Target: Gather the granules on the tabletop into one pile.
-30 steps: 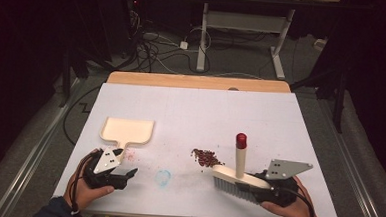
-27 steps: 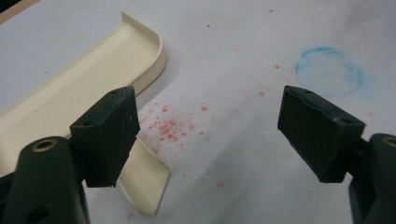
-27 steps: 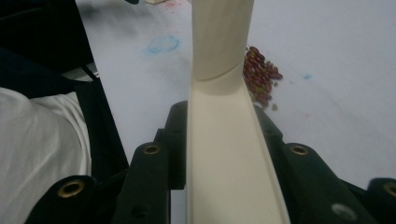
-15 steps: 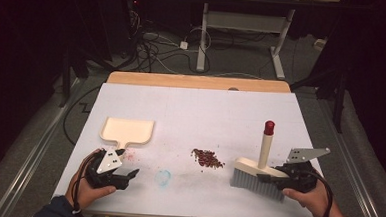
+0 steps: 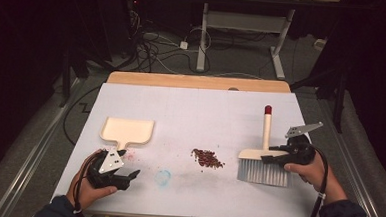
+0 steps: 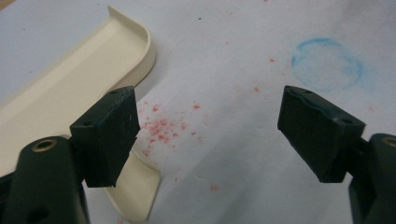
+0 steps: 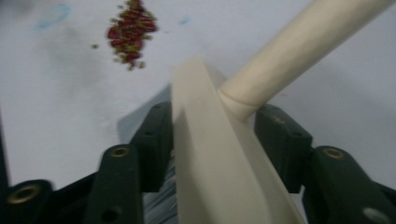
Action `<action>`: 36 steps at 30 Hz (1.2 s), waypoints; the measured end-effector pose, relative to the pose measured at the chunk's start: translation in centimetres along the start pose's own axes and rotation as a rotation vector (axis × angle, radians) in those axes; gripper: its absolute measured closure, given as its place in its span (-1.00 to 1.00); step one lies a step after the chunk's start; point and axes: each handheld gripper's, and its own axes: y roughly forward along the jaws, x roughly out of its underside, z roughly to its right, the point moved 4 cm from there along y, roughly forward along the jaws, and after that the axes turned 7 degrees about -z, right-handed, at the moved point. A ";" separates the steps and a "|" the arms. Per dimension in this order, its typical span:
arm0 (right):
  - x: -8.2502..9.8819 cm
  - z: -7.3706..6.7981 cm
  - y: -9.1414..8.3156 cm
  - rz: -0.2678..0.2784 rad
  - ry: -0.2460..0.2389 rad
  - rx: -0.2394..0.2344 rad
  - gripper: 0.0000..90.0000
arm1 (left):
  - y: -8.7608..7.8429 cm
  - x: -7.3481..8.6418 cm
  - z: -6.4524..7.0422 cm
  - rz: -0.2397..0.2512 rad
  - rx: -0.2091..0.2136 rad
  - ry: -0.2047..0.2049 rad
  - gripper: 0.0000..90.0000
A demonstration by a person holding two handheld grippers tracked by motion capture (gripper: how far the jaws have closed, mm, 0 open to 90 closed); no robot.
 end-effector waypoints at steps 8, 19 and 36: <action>0.3 4.3 0.3 -0.033 0.174 0.237 0.18 | 0.1 0.1 0.0 -0.003 0.007 -0.001 -0.55; -0.6 4.7 2.6 -0.027 0.178 0.427 0.35 | 0.3 -0.1 0.2 -0.012 0.009 0.012 -0.55; -1.0 2.8 -0.3 0.202 0.164 0.468 0.04 | -0.1 -0.2 0.0 0.016 -0.025 0.026 -0.55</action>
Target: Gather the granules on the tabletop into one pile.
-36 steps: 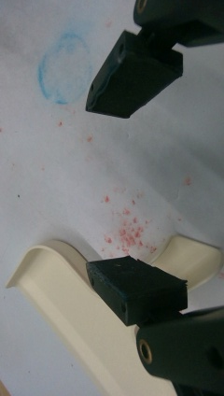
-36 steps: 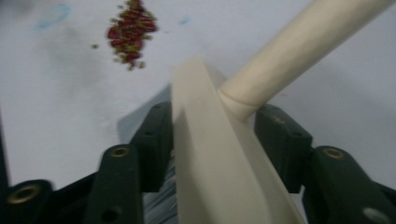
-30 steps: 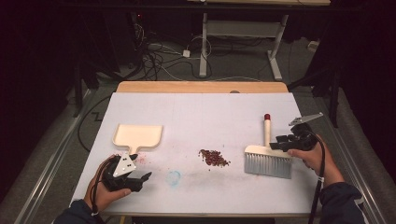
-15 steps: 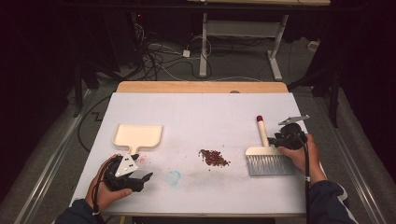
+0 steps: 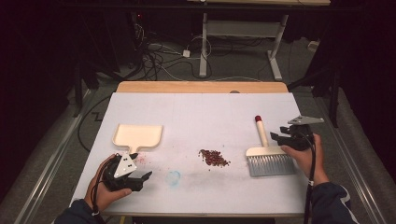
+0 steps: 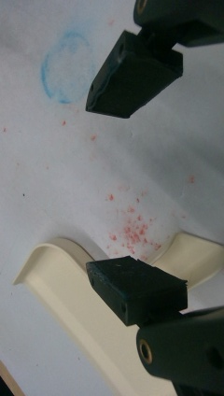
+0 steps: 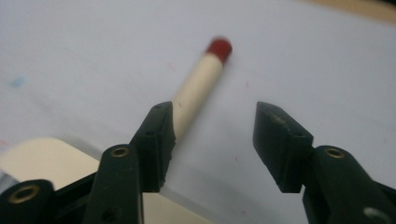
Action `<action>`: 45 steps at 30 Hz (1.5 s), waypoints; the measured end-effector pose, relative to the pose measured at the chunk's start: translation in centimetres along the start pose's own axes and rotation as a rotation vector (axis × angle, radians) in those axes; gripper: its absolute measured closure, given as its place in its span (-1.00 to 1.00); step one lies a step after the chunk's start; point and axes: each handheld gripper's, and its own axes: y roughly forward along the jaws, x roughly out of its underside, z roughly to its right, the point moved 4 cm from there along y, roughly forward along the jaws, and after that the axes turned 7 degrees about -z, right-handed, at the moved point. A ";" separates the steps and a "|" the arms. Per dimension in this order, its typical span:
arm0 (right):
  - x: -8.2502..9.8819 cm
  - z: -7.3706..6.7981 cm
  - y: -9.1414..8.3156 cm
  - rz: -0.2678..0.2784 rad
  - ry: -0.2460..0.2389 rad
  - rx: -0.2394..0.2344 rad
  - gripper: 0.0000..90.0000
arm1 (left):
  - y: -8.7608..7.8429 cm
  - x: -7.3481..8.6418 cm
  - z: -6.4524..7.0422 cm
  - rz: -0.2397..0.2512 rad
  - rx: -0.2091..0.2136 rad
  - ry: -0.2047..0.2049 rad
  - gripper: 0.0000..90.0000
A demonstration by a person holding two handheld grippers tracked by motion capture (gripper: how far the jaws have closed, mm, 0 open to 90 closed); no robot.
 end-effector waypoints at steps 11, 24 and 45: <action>-1.6 -3.4 -5.6 0.311 -0.030 -0.037 -0.29 | 0.0 -0.2 0.5 -0.006 -0.009 0.031 -0.55; 0.5 -7.6 -6.9 0.374 -0.085 0.001 -0.48 | 0.0 -0.4 0.8 -0.003 -0.011 0.054 -0.55; 5.2 -12.0 -5.7 0.314 -0.253 0.005 -0.51 | 0.3 -0.8 1.1 0.004 -0.009 0.066 -0.57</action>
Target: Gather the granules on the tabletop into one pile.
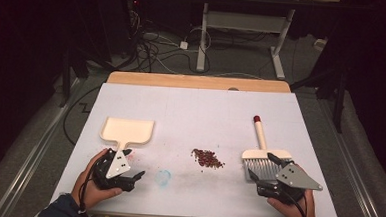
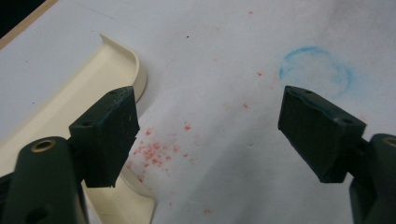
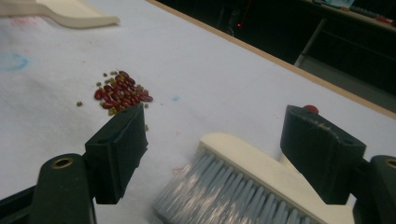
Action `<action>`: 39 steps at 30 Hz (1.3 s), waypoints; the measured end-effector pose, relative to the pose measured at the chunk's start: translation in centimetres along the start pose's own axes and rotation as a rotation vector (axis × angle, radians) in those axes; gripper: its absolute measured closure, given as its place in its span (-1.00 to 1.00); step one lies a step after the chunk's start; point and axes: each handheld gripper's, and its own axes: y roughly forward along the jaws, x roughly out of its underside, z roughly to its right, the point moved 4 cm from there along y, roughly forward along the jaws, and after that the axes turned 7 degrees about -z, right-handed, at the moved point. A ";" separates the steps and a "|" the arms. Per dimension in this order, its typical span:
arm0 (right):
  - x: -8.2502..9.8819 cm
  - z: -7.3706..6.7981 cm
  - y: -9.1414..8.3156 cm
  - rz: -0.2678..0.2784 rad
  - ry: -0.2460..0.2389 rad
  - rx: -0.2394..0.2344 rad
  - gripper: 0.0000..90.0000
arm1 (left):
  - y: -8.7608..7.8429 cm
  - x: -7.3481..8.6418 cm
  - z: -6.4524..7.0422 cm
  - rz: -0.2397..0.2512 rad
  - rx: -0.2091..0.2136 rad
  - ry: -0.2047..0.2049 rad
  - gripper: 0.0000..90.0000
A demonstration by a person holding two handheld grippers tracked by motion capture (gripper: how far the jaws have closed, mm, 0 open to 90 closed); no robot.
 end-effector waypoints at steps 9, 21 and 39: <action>-0.5 -0.2 0.2 0.004 -0.009 0.007 -0.55 | -0.5 0.5 -0.2 0.007 -0.008 -0.012 -0.60; 0.1 0.3 -0.2 0.000 0.009 0.006 -0.54 | 0.0 0.0 -0.1 0.008 0.004 0.002 -0.60; 0.2 0.1 -0.3 -0.013 -0.007 0.008 -0.52 | 0.2 -0.3 -0.1 0.003 0.010 0.012 -0.60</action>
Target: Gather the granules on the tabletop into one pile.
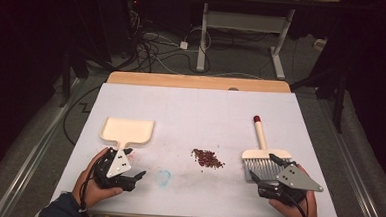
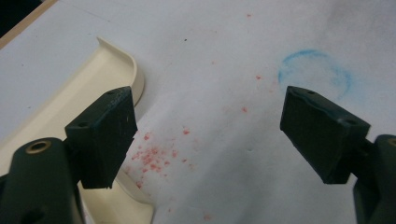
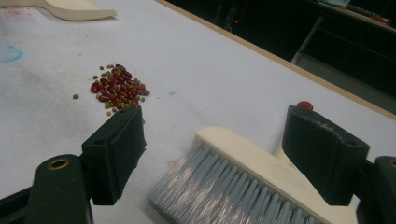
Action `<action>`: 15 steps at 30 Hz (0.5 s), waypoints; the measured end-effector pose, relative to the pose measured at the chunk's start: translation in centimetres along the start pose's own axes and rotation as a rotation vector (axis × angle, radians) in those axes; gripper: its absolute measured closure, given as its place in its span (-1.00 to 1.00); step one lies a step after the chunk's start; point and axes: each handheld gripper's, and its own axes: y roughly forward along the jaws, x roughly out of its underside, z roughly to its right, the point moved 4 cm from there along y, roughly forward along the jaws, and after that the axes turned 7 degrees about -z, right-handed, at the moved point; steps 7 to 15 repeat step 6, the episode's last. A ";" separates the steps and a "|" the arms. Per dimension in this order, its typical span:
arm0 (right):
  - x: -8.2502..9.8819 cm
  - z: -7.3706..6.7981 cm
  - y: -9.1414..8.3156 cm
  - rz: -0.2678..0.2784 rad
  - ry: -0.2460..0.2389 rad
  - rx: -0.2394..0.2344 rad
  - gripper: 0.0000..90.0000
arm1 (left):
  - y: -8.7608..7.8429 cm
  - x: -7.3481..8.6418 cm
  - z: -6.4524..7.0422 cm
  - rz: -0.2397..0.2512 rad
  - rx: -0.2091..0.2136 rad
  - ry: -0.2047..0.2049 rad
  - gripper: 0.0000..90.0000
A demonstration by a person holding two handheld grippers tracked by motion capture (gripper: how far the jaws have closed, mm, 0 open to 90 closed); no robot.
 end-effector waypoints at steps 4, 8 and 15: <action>0.1 -0.1 0.0 -0.002 -0.004 -0.001 -0.52 | 0.0 -0.3 -0.1 0.009 0.000 -0.005 -0.60; 0.1 -0.1 -0.1 -0.004 -0.001 0.003 -0.52 | 0.2 -0.4 -0.2 0.008 0.001 -0.009 -0.60; 0.1 -0.1 -0.1 -0.004 -0.001 0.003 -0.52 | 0.2 -0.4 -0.2 0.008 0.001 -0.009 -0.60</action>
